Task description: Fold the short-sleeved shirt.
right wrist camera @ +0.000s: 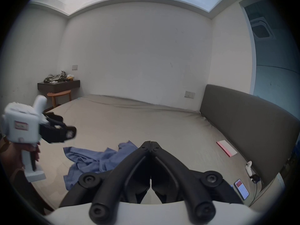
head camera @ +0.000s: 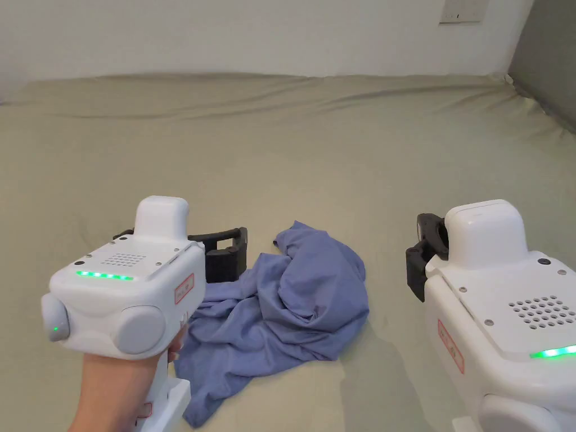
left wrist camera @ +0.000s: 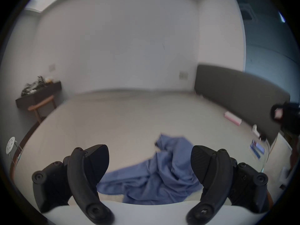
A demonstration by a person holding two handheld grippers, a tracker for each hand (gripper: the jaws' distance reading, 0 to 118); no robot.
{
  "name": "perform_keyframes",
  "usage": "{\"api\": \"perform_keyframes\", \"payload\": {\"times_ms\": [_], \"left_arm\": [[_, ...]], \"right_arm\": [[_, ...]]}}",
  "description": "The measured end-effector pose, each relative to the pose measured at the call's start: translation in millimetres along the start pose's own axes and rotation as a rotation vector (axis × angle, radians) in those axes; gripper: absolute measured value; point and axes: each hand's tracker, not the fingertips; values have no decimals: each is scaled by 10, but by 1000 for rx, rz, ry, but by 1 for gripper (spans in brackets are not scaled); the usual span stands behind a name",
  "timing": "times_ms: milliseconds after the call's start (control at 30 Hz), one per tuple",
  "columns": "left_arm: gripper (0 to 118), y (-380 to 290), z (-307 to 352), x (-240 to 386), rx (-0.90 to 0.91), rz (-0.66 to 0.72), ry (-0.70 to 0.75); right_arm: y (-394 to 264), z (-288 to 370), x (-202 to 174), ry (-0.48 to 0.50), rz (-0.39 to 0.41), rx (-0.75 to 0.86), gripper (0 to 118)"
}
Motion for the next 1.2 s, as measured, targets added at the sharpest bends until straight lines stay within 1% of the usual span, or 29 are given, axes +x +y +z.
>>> {"api": "perform_keyframes", "payload": {"times_ms": [67, 100, 133, 200, 233, 333, 367, 433, 500, 600, 900, 1033, 1100, 1200], "left_arm": [[103, 161, 340, -38, 96, -9, 59], [100, 218, 482, -40, 133, -23, 90], [95, 268, 626, -38, 163, -37, 119], [63, 327, 829, -25, 209, -45, 168], [42, 342, 916, -14, 226, -50, 192], [21, 335, 1054, 28, 255, -85, 252], [3, 311, 1085, 46, 270, -96, 260], [0, 274, 1113, 72, 260, -106, 250], [0, 228, 1130, 100, 241, -116, 228], [0, 148, 1150, 162, 235, -154, 237], [0, 82, 1035, 161, 185, -161, 229], [0, -127, 757, 88, 29, -141, 195], [0, -329, 549, 20, -94, -121, 153], [0, -753, 160, -114, -312, -34, 118]], "right_arm": [[118, 50, -102, 17, 8, 40, 0], [171, 74, -156, 23, 13, 56, 0], [228, 102, -223, 28, 22, 74, 0], [314, 153, -349, 40, 39, 109, 0], [350, 177, -411, 49, 43, 124, 0], [426, 232, -575, 84, 33, 152, 0], [440, 246, -627, 90, 32, 157, 0], [453, 273, -717, 99, 35, 166, 0], [442, 288, -783, 106, 40, 171, 0], [408, 302, -831, 114, 42, 173, 0], [320, 218, -765, 110, 53, 145, 0], [217, 126, -705, 107, 58, 122, 0], [146, 66, -672, 106, 64, 103, 0], [19, -66, -610, 107, 67, 63, 0]]}}
